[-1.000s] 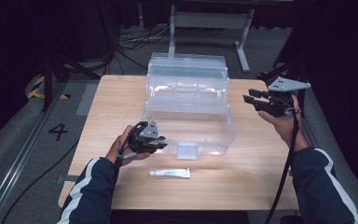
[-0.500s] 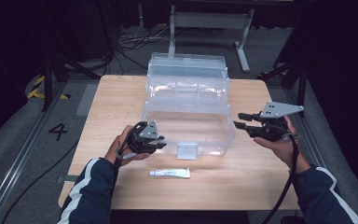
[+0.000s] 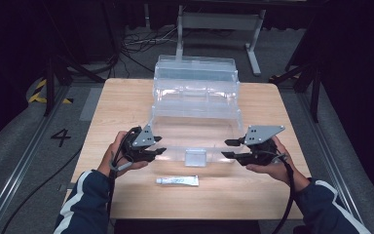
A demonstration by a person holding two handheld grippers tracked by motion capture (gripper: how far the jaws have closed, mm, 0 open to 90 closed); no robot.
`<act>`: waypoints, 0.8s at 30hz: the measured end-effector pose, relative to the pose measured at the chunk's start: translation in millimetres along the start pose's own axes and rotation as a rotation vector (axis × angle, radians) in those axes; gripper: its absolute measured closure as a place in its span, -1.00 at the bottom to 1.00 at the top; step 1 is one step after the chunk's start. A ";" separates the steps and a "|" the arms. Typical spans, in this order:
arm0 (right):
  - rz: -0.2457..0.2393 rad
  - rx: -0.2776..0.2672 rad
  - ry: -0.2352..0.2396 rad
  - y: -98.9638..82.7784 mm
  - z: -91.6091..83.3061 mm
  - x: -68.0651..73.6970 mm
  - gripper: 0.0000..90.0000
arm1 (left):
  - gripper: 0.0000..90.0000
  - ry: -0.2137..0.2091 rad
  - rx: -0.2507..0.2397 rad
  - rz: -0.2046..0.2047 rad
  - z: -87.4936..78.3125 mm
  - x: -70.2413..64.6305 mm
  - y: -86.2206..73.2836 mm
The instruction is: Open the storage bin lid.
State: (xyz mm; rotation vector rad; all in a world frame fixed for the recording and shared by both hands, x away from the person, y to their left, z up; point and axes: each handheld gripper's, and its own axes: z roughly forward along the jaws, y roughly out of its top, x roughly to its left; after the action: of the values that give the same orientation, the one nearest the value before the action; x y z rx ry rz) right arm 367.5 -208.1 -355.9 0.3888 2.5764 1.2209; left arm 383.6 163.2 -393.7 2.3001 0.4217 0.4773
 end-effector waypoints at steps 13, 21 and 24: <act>-0.101 0.055 0.108 19.0 22.4 21.6 0.29 | -0.16 0.100 0.009 -0.073 -32.0 -17.4 -37.4; -0.183 0.135 0.177 36.9 49.4 41.8 0.22 | -0.35 0.058 0.160 -0.157 -16.6 -22.1 -82.4; -0.205 0.164 0.204 42.3 62.0 48.7 0.21 | -0.43 0.049 0.199 -0.192 -10.5 -22.6 -97.7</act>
State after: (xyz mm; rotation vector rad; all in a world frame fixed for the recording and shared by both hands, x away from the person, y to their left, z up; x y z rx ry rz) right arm 349.1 -121.2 -366.7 0.0291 2.8151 1.0299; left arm 343.6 225.6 -462.0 2.4104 0.7357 0.4116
